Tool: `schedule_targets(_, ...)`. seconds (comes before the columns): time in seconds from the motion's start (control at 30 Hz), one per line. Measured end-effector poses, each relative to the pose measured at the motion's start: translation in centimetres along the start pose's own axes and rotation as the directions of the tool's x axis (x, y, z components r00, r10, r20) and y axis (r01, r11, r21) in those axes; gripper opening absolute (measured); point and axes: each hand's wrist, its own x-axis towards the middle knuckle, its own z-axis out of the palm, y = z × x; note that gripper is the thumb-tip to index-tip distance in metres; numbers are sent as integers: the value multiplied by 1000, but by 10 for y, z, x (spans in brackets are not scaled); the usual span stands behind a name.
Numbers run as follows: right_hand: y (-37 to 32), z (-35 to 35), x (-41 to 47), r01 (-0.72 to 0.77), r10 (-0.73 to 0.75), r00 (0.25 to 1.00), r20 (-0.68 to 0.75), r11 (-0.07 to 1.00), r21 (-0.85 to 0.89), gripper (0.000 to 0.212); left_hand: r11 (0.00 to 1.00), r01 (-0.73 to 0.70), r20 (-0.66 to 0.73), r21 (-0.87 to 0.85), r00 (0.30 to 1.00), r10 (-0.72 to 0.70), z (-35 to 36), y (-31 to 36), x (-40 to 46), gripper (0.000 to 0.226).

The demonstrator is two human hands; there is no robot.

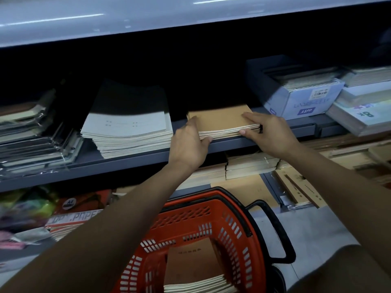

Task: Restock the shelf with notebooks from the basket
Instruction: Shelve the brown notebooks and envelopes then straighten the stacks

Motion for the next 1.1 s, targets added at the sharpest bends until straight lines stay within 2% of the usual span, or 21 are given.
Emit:
schedule_targets(0.13,-6,5,-11,-1,-3,999,-35,996,-94,61,999,-34,21,5,999,34,-6,-6,-11,61)
schedule_targets(0.4,-39,-2,-51,-106,83,981,-178,987,-123,62,995,-89,-17,-42,996,88,-36,-19,-49,61)
schedule_targets(0.53,-61,2,-74,-84,55,985,-165,982,-169,60,997,-62,-28,-39,998,61,-46,-33,-72,72)
schedule_targets(0.63,-76,13,-90,-87,62,987,-148,981,-175,59,999,-28,-28,-37,999,27,-49,-48,-87,71)
schedule_targets(0.9,-95,72,-127,-54,53,999,-15,985,-167,54,998,42,-11,-44,999,-43,-44,-102,-127,62)
schedule_targets(1.0,-93,107,-143,-33,53,994,96,979,-199,51,992,109,32,-58,994,-108,-30,-124,-143,55)
schedule_targets(1.1,-86,143,-160,-59,123,960,250,966,-252,47,978,198,97,-60,977,-192,-9,-146,-160,49)
